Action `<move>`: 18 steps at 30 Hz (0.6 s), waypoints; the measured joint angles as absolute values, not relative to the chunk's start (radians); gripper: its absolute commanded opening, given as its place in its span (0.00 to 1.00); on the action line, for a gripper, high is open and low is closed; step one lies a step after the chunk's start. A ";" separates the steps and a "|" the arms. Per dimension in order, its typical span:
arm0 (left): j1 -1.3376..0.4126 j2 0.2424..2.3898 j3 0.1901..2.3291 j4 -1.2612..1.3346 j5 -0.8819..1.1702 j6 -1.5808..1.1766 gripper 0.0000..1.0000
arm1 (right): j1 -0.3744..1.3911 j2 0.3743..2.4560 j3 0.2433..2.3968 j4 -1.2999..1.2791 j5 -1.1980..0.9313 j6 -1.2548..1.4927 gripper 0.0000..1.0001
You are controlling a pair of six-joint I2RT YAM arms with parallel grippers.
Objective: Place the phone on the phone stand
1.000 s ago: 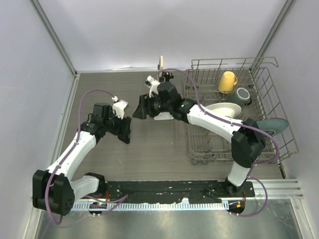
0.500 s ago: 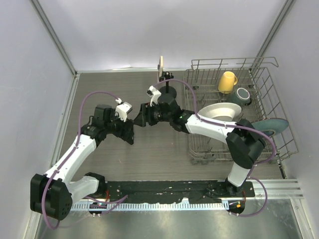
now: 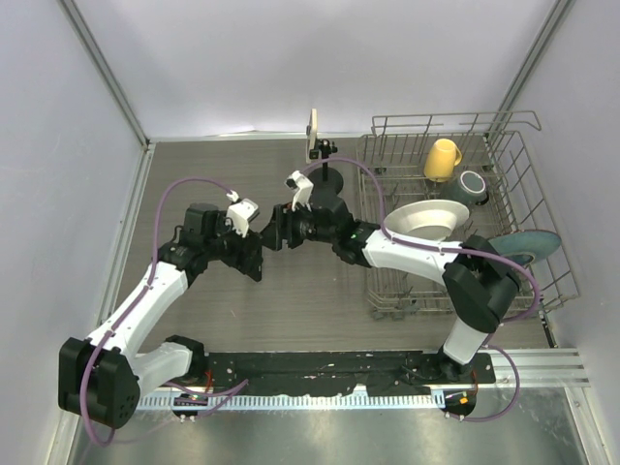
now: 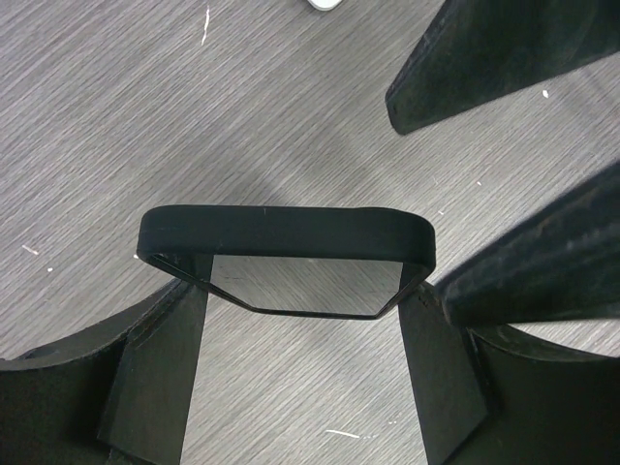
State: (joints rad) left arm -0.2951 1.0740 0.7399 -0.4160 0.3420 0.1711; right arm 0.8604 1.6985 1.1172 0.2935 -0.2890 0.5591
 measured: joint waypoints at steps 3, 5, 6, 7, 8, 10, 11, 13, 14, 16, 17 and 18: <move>-0.299 1.074 0.740 -0.415 0.342 0.175 0.00 | 0.879 1.699 1.118 0.291 -0.278 0.550 0.63; -0.303 1.074 0.740 -0.420 0.344 0.183 0.00 | 0.892 1.699 1.118 0.290 -0.249 0.537 0.62; -0.306 1.074 0.739 -0.420 0.344 0.184 0.00 | 0.897 1.699 1.118 0.289 -0.239 0.531 0.62; -0.307 1.075 0.739 -0.420 0.345 0.187 0.00 | 0.902 1.699 1.118 0.288 -0.229 0.527 0.61; -0.310 1.075 0.739 -0.420 0.345 0.187 0.00 | 0.906 1.700 1.118 0.288 -0.218 0.524 0.61; -0.312 1.075 0.739 -0.420 0.344 0.191 0.00 | 0.913 1.701 1.118 0.286 -0.201 0.517 0.60; -0.313 1.075 0.739 -0.420 0.344 0.191 0.00 | 0.917 1.703 1.118 0.286 -0.189 0.512 0.60; -0.313 1.075 0.739 -0.421 0.344 0.192 0.00 | 0.926 1.711 1.118 0.287 -0.165 0.502 0.57; -0.314 1.075 0.739 -0.422 0.344 0.192 0.00 | 0.930 1.716 1.118 0.288 -0.153 0.499 0.57; -0.316 1.075 0.738 -0.423 0.344 0.192 0.00 | 0.938 1.732 1.118 0.293 -0.133 0.493 0.53; -0.318 1.075 0.738 -0.424 0.344 0.192 0.00 | 0.942 1.739 1.118 0.295 -0.124 0.490 0.51; -0.320 1.076 0.736 -0.424 0.343 0.192 0.00 | 0.945 1.746 1.118 0.299 -0.117 0.487 0.49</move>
